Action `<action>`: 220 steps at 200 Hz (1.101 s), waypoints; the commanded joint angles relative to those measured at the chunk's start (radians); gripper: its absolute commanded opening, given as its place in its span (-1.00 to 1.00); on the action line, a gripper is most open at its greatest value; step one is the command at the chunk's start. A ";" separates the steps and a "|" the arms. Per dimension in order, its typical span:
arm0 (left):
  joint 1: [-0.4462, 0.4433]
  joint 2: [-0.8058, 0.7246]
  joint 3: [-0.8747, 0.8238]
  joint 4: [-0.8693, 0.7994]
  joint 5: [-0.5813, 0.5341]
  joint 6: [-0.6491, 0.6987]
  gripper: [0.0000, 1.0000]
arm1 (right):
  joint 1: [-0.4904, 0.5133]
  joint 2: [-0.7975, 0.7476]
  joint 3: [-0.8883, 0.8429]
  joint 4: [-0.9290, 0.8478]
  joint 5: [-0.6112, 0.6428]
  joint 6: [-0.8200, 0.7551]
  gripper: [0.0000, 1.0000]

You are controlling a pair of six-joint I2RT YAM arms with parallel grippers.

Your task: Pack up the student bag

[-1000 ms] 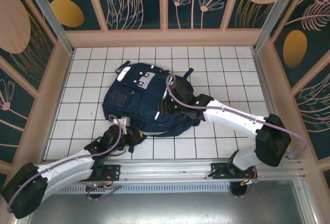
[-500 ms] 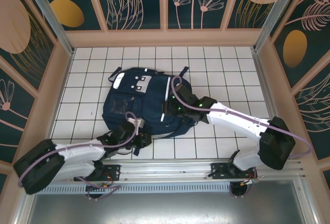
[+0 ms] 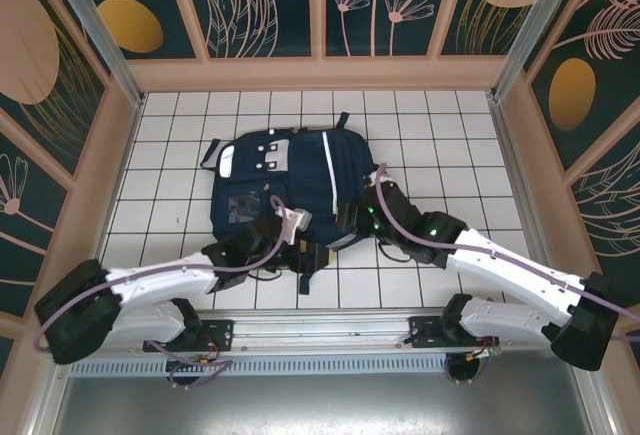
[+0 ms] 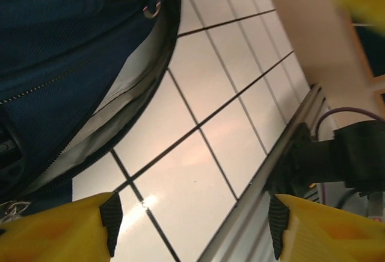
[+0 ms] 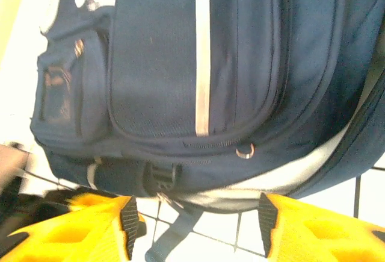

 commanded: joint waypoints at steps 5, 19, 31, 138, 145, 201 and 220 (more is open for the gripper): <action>-0.003 -0.149 -0.042 -0.209 -0.077 -0.015 0.39 | 0.069 0.007 -0.074 0.038 -0.024 -0.015 0.04; -0.001 -0.241 -0.038 -0.297 -0.133 -0.039 0.41 | 0.118 0.032 -0.096 0.079 -0.012 -0.028 0.02; -0.001 -0.299 -0.024 -0.371 -0.193 -0.068 0.42 | 0.155 0.067 -0.108 0.117 -0.006 -0.030 -0.01; 0.001 -0.400 0.041 -0.632 -0.541 -0.249 0.45 | 0.263 0.474 -0.106 0.445 0.006 0.053 -0.04; 0.001 -0.402 0.035 -0.633 -0.545 -0.255 0.45 | 0.263 0.490 -0.101 0.445 0.019 0.056 -0.07; 0.001 -0.428 0.020 -0.643 -0.564 -0.265 0.44 | 0.270 0.534 -0.045 0.423 0.092 0.045 -0.22; 0.001 -0.431 0.019 -0.645 -0.569 -0.266 0.44 | 0.270 0.561 -0.034 0.423 0.086 0.043 -0.22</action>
